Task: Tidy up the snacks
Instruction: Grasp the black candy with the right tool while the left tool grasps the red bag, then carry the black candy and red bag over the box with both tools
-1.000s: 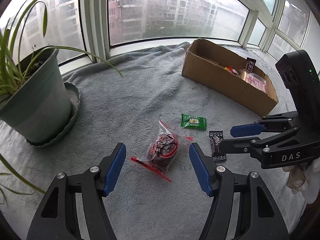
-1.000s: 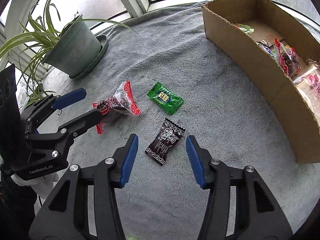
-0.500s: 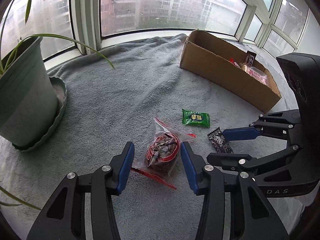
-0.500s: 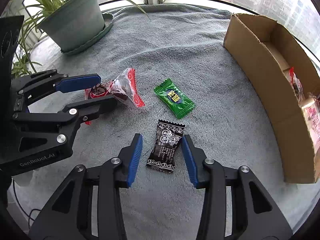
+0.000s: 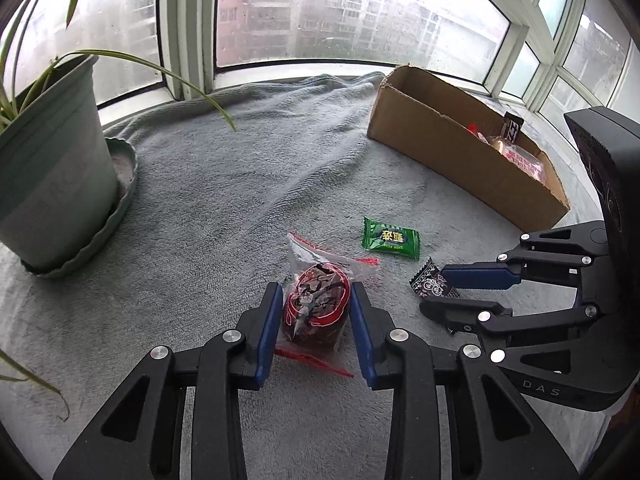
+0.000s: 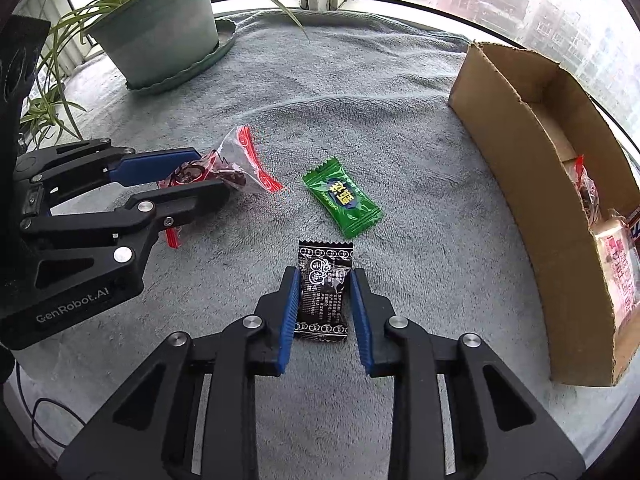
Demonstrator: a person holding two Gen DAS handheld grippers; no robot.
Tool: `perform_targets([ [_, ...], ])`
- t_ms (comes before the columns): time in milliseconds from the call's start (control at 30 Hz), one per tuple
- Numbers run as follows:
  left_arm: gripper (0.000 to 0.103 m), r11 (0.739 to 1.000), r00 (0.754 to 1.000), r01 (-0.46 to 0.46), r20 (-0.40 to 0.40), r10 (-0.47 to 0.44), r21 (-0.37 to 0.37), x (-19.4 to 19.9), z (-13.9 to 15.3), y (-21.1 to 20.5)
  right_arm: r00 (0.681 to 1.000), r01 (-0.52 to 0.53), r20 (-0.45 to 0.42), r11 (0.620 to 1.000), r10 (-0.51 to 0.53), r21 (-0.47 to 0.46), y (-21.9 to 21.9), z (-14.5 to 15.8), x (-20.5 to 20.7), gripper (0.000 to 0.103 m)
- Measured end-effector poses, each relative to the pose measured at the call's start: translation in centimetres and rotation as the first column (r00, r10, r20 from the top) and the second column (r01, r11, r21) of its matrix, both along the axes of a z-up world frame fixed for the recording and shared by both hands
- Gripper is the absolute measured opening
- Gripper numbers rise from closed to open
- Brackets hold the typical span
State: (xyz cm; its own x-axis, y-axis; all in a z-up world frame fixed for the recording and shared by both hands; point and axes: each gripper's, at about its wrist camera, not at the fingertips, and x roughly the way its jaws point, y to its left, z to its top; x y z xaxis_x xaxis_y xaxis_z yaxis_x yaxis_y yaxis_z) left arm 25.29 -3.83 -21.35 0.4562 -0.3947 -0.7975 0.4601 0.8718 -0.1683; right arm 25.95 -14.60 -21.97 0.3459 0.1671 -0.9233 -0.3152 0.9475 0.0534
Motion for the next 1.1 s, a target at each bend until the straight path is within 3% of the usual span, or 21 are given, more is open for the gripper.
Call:
perform_targets([
  [500, 0.03, 0.999, 0.997, -0.048, 0.063, 0.046, 0.025, -2.1, 2.4, -0.2, 0.999, -0.004, 0.046, 0.998, 0.0, 0.07, -2.6, 2.2, -1.2, 0.026],
  [833, 0.03, 1.0, 0.995, -0.027, 0.098, 0.027, -0.001, -2.4, 5.0, -2.7, 0.99, 0.037, 0.131, 0.99, -0.055, 0.139, -7.4, 6.1, -1.8, 0.026],
  [1100, 0.03, 1.0, 0.992, -0.009, 0.128, 0.011, -0.015, -1.5, 6.6, -5.3, 0.976, 0.074, 0.192, 0.987, -0.101, 0.142, -11.8, 8.6, -0.7, 0.026],
])
